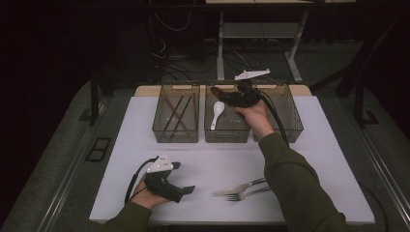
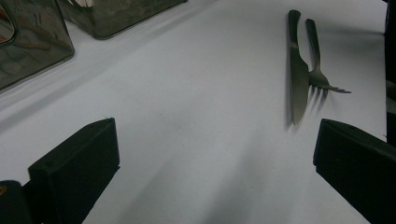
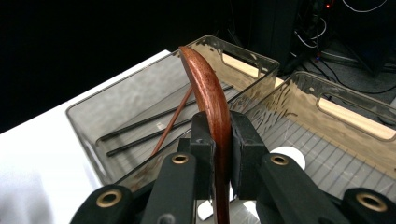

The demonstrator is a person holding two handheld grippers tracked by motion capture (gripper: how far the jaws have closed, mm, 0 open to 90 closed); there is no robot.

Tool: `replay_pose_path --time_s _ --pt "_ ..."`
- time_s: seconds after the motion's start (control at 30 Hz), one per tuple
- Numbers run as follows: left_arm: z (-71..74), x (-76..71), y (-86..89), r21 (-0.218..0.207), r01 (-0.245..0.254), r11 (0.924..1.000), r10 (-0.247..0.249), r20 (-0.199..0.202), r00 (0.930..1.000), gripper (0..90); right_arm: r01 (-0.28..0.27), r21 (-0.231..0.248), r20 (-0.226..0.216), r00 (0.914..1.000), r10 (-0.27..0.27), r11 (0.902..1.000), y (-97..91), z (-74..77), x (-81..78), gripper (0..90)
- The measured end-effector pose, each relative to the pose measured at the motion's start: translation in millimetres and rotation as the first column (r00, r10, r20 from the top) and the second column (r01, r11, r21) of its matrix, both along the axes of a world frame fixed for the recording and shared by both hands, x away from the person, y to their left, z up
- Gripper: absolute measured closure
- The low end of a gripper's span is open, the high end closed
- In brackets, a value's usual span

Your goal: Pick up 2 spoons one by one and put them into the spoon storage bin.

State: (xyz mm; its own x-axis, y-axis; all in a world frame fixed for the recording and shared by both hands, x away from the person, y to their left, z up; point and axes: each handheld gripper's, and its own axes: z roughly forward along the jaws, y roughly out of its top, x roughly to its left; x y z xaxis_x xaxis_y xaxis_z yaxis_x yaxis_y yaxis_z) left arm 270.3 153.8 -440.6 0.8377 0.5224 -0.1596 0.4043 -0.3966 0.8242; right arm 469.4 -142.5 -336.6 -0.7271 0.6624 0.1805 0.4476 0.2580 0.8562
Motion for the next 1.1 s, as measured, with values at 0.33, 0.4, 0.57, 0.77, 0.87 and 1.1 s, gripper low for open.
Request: replay_pose_path --time_s 0.33,0.4,0.57,0.77,0.87,1.1 --pt "0.3 -0.2 0.1 -0.006 0.004 1.0 -0.004 0.001 1.0 0.0 0.018 -0.031 -0.047 0.9987 -0.019 0.9994 12.3 -23.6 17.7 80.8" --pt "0.1 0.0 0.2 -0.005 0.004 1.0 -0.004 -0.001 1.0 0.0 0.021 -0.039 -0.061 0.9978 -0.023 0.999 13.0 -28.2 18.8 80.8" --pt "0.2 -0.2 -0.1 -0.004 0.007 1.0 -0.007 0.0 1.0 0.0 0.015 -0.072 -0.078 0.9967 -0.021 0.9973 14.1 -34.5 20.0 80.8" --pt "0.1 -0.1 -0.3 -0.002 0.009 1.0 -0.009 -0.002 1.0 0.0 0.007 -0.109 -0.093 0.9956 -0.017 0.994 16.8 -38.9 19.2 80.8" --pt "0.0 -0.2 -0.3 -0.002 0.008 1.0 -0.008 -0.002 1.0 0.0 0.005 -0.12 -0.105 0.9943 -0.018 0.9928 17.0 -41.6 19.4 80.7" --pt "-0.1 -0.3 -0.8 -0.003 0.007 1.0 -0.007 -0.003 1.0 0.0 -0.01 -0.135 -0.138 0.9904 -0.009 0.9908 15.9 -44.6 19.8 68.1"
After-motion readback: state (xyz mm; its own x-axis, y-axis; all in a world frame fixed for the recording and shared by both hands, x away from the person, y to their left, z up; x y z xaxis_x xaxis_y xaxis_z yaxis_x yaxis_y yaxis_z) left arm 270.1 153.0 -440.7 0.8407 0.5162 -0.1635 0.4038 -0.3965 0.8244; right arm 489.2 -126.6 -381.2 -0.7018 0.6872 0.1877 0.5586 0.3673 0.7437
